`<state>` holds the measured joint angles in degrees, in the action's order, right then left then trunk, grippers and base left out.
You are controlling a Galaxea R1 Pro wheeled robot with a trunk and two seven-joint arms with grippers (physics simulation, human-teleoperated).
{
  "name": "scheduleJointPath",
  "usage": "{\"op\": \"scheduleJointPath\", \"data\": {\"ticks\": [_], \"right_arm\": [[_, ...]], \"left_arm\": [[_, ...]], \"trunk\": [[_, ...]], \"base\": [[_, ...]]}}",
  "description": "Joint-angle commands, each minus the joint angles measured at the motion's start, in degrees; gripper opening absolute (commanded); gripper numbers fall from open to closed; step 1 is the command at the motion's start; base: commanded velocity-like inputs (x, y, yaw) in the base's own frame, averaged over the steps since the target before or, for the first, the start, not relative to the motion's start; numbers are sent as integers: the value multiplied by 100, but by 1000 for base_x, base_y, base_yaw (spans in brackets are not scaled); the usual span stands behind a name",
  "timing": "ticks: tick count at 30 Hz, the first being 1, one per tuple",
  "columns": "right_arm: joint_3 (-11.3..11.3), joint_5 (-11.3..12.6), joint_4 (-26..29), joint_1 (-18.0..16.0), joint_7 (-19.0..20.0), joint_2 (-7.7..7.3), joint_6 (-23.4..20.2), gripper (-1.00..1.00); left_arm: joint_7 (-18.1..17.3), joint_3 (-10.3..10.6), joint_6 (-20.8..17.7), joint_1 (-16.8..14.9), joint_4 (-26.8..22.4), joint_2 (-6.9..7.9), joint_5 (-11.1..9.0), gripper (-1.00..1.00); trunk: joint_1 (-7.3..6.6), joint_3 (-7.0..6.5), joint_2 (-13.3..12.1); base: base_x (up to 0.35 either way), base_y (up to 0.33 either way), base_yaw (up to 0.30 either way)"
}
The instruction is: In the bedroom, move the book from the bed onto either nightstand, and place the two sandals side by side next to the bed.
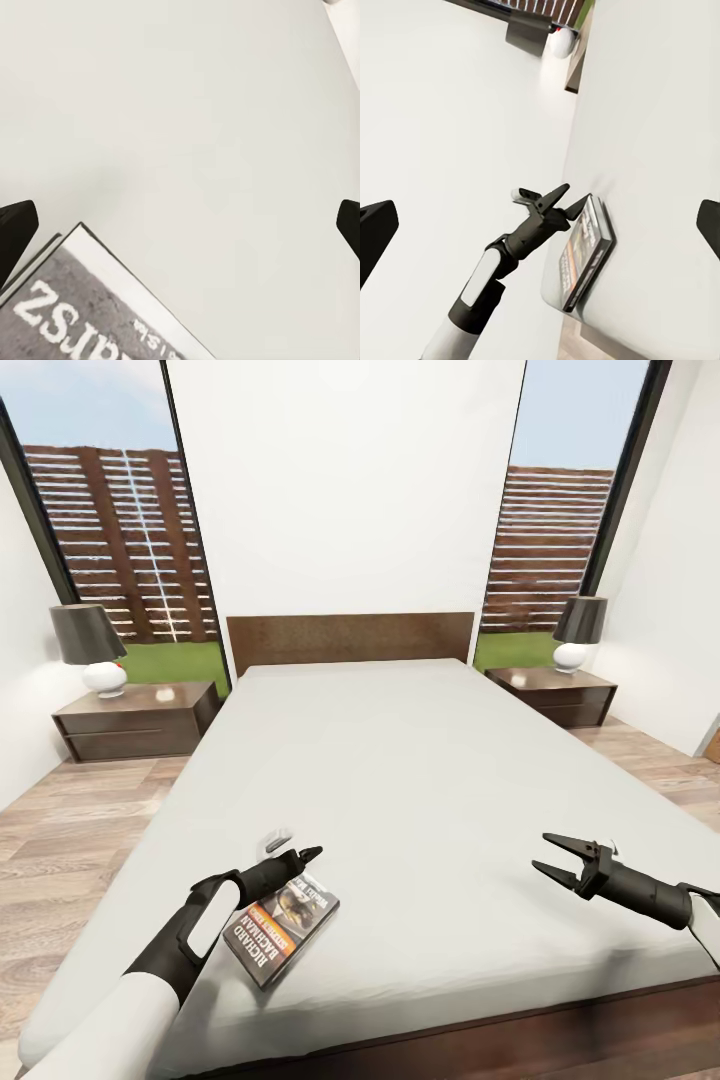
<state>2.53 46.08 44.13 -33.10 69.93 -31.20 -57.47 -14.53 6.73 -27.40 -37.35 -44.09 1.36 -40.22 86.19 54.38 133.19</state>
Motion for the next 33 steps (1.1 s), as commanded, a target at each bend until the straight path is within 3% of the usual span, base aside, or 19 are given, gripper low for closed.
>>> {"op": "scheduleJointPath", "data": {"ticks": [1, 15, 33], "right_arm": [[2, -1, -1, -3, 11, 0, -27, 100], [2, -3, -2, -1, 4, 0, -27, 100], [2, -5, -1, -4, 3, 6, -22, 100]], "left_arm": [[3, 13, -20, -2, -3, 5, -30, 100], [3, 4, -15, -2, -3, 5, -30, 100], [3, 7, -13, -1, -3, 5, -30, 100]], "trunk": [[-1, 5, 2], [-1, 5, 2], [-1, 5, 2]], "base": [[0, 0, 0], [-103, 0, 0], [-6, 0, 0]]}}
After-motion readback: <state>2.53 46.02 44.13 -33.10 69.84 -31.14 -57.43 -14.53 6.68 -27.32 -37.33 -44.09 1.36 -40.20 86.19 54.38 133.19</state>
